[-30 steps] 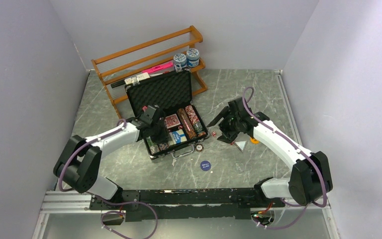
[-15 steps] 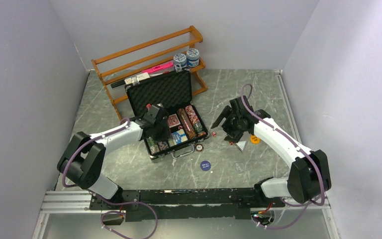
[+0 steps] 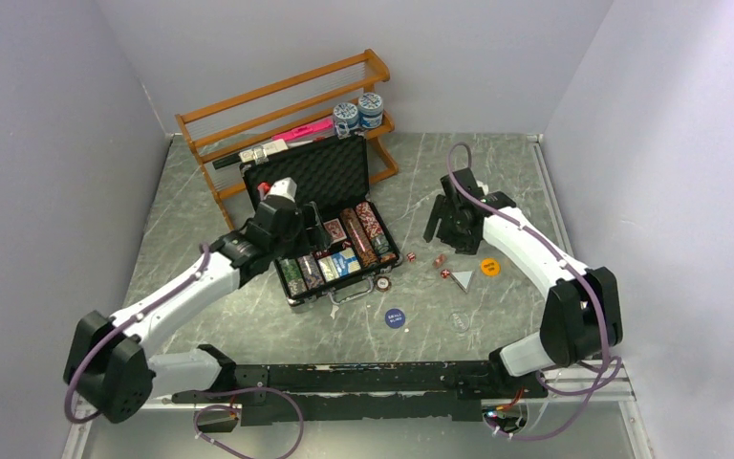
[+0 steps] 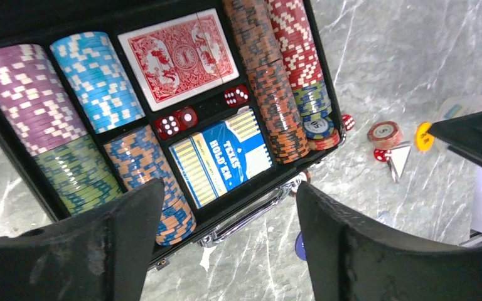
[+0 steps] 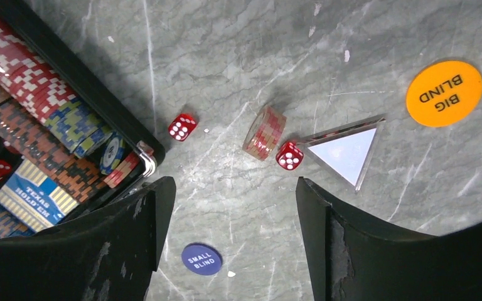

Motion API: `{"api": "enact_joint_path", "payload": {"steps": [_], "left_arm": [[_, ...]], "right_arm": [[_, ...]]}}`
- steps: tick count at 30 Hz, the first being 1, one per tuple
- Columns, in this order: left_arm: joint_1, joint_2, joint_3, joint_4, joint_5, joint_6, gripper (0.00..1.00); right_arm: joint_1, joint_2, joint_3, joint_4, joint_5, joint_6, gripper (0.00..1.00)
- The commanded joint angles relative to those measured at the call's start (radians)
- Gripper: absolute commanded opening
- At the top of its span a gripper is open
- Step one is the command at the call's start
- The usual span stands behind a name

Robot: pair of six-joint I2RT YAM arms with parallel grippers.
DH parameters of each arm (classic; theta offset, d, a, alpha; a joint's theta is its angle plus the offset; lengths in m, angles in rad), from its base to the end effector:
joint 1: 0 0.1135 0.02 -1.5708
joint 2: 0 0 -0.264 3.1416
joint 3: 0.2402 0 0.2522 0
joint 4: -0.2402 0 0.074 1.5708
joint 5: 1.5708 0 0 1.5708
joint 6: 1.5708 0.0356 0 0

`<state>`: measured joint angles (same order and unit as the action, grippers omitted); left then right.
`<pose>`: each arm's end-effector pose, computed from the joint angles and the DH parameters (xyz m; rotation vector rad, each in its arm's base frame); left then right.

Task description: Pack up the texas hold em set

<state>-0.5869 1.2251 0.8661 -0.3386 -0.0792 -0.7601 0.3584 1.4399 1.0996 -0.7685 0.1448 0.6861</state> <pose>0.2221 -0.1443 0.2617 -0.2457 2.3300 -0.6092 0.2688 0.0952 0.2523 0.4799 2.6237 0.1452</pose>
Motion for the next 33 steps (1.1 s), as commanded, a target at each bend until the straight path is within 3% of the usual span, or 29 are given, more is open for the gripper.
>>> {"api": "enact_joint_path", "payload": {"steps": [1,6,23,33], "left_arm": [[-0.004,-0.094,-0.050,0.045,-0.073,0.023,0.86],[-0.004,-0.164,-0.082,0.039,-0.086,0.024,0.96],[-0.004,-0.242,-0.125,-0.014,-0.114,0.011,0.94],[-0.004,-0.242,-0.130,-0.029,-0.101,0.013,0.93]], "right_arm": [[-0.001,0.044,-0.030,0.042,-0.010,0.024,0.74],[-0.001,0.092,-0.048,0.067,0.021,0.115,0.70],[-0.004,0.169,-0.080,0.151,0.050,0.176,0.50],[-0.004,0.181,-0.074,0.153,0.028,0.192,0.17]]}}
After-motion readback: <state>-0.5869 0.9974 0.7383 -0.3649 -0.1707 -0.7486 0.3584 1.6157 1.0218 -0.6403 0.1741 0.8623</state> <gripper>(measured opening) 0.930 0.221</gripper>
